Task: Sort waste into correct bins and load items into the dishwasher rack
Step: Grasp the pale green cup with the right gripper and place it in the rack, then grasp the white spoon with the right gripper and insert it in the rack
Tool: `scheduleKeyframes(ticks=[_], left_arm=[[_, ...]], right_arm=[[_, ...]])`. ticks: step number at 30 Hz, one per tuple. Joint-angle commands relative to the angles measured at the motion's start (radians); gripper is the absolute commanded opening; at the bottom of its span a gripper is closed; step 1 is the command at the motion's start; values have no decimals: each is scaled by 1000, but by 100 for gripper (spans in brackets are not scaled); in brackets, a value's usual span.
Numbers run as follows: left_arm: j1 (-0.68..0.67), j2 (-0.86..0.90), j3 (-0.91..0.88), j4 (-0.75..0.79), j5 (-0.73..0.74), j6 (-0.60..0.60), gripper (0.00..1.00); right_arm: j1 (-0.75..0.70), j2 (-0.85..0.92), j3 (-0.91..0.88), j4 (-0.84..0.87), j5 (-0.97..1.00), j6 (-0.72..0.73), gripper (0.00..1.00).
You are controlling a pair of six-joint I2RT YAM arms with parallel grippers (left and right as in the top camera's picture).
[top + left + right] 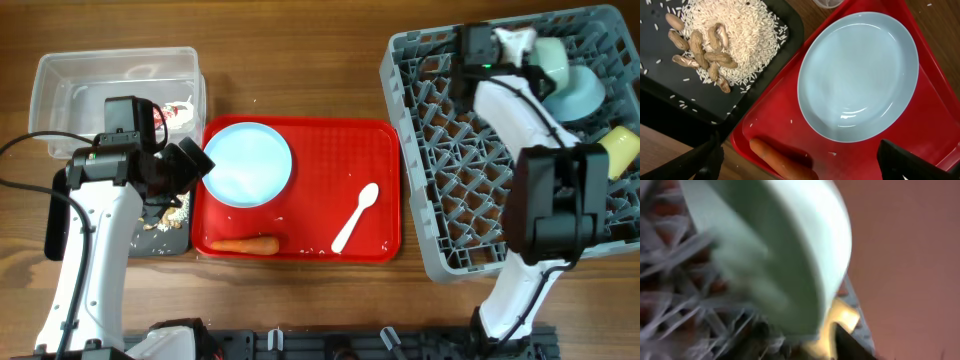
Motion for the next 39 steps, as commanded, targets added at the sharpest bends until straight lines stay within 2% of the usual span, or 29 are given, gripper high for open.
scheduleKeyframes(ticks=[1,2,4,7,10,12,14,18,20,22,24,26,28,31,35,39], left_arm=[[4,-14,5,0,2,-2,100],[4,-14,5,1,1,-2,100],[4,-14,5,1,2,-2,100],[4,-14,5,0,1,-2,100],[4,-14,5,1,2,-2,100],[4,-14,5,0,2,-2,100],[4,-14,5,0,2,-2,100],[4,-14,5,1,2,-2,100],[4,-14,5,0,2,-2,100],[4,-14,5,0,2,-2,100],[4,-14,5,0,2,-2,100],[4,-14,5,0,2,-2,100],[4,-14,5,0,1,0,100],[4,-14,5,0,2,2,100],[4,-14,5,0,2,2,100],[4,-14,5,0,2,2,100]], right_arm=[[5,-38,-4,-117,-153,163,94],[5,-86,-4,-132,-190,161,100],[4,-208,-4,-135,-271,130,100],[5,-399,-4,-151,-544,7,100],[5,-560,-4,-252,-1061,-22,99],[5,-581,-4,-355,-1317,-19,95],[27,-558,-5,-461,-1427,-18,92],[173,-506,-5,-559,-1415,101,91],[280,-472,-5,-575,-1325,232,91],[404,-424,-5,-589,-1210,420,92],[491,-374,-6,-584,-1196,562,100],[554,-330,-41,-554,-1197,752,100],[590,-307,-114,-484,-1209,858,100],[605,-288,-253,-345,-1223,969,100],[605,-285,-389,-195,-1235,1007,100],[605,-257,-412,-126,-1234,1090,97]])
